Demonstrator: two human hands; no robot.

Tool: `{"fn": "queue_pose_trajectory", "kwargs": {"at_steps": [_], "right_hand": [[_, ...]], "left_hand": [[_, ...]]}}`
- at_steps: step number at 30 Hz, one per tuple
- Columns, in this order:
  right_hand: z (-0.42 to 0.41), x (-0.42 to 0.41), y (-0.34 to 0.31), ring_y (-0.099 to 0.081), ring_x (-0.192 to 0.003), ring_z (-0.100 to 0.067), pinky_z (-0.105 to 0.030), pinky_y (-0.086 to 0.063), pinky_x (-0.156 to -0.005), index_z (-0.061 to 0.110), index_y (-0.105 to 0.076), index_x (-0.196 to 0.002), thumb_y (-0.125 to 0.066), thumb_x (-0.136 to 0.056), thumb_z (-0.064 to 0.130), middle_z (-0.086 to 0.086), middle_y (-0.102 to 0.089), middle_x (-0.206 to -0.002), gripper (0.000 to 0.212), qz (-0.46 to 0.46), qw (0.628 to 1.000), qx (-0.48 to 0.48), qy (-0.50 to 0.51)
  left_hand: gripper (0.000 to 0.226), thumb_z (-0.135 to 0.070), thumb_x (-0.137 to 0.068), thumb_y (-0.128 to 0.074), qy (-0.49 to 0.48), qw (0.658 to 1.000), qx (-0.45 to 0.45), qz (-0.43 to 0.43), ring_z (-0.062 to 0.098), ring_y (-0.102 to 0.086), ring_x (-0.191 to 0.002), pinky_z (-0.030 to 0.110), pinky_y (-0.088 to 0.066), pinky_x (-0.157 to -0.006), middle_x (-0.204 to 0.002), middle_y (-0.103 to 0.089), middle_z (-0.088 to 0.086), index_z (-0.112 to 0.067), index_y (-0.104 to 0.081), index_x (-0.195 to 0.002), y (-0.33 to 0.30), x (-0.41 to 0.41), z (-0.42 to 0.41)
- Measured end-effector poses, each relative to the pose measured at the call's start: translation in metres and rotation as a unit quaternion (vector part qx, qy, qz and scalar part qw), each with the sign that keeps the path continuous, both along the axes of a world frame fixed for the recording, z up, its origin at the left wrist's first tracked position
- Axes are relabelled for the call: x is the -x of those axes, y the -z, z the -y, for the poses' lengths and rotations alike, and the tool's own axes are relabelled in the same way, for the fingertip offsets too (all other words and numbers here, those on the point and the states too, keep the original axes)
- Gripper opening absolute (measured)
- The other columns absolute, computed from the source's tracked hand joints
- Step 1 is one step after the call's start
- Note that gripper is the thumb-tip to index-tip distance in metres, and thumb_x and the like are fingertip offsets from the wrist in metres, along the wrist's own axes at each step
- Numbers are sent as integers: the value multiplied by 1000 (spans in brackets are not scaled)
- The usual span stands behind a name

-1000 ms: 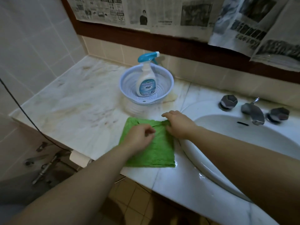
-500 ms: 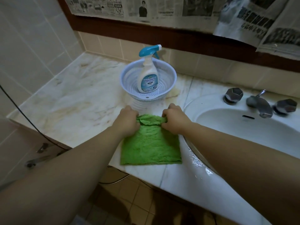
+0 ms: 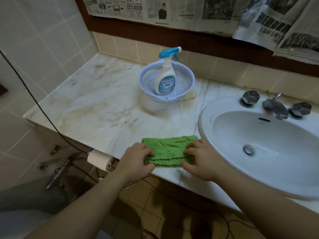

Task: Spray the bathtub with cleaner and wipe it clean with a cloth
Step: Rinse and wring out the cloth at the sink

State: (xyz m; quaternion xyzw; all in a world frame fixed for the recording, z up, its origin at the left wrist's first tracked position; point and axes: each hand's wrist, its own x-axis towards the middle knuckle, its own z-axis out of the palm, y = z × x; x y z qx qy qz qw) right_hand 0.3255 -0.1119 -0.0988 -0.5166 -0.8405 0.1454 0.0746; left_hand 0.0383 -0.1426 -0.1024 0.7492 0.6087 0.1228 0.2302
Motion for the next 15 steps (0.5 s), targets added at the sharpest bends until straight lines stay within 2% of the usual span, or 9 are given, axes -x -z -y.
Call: {"fn": "queue_pose_trajectory", "kwargs": {"at_steps": [2,3,5,6,8,10,12,13,15], "right_hand": [[-1,12,-1,-52,-120,-28,-47,-45,-105,27,-75,-117,-53,-82,67,-2,-64,-124,57,-29,998,-28,41],[-3,20,-3,-45,-133,-32,-51,-39,-112,31,-67,-132,-49,-83,72,-6,-57,-141,66,-19,998,-19,49],[-5,35,-2,-13,-154,-40,-60,-17,-123,42,-26,-160,-37,-79,90,-9,-18,-169,95,50,996,60,43],[-4,42,3,3,-156,-41,-62,-7,-124,44,-4,-162,-32,-74,97,-9,2,-172,106,85,991,98,38],[0,53,14,17,-154,-44,-66,1,-123,42,18,-159,-28,-68,104,-11,20,-170,120,119,985,117,39],[5,63,21,18,-154,-45,-68,0,-122,41,21,-158,-25,-65,107,-13,21,-169,123,121,986,100,50],[9,72,24,17,-154,-46,-69,-1,-121,42,19,-159,-20,-66,107,-15,19,-169,120,115,989,75,51],[10,77,25,17,-154,-46,-69,-1,-120,42,17,-159,-17,-67,107,-15,18,-170,118,112,990,64,52],[12,86,26,17,-153,-47,-71,2,-118,43,12,-160,-11,-66,107,-16,17,-170,116,106,992,54,52]], "left_hand": [[43,-52,-85,-56,-101,994,-14,34,16,-50,-104,40,-47,-93,-104,-51,-7,-19,-66,-112,-4,-5,-5],[50,-56,-91,-57,-159,987,3,33,21,-51,-109,39,-46,-95,-110,-51,-2,-15,-62,-119,-6,-7,-10],[67,-70,-90,-56,-225,970,94,-16,30,-53,-112,41,-47,-92,-117,-52,9,-11,-58,-120,-7,-11,-24],[67,-74,-87,-57,-230,963,132,-37,31,-55,-107,40,-48,-85,-114,-54,11,-11,-59,-111,-7,-13,-29],[51,-63,-86,-63,-238,958,161,-16,32,-59,-91,35,-42,-66,-94,-60,11,-13,-53,-85,-7,-16,-35],[38,-42,-91,-69,-266,947,169,61,29,-55,-78,35,-35,-62,-78,-55,6,-16,-45,-74,-11,-15,-36],[31,-31,-90,-74,-312,922,177,148,28,-56,-73,35,-41,-66,-77,-57,10,-17,-50,-74,-18,-8,-32],[26,-27,-88,-77,-340,898,185,210,30,-63,-72,36,-48,-68,-77,-64,13,-14,-58,-76,-20,-3,-30],[20,-15,-85,-82,-389,823,226,346,31,-76,-76,39,-61,-70,-83,-77,18,1,-73,-92,-26,5,-25]]}}
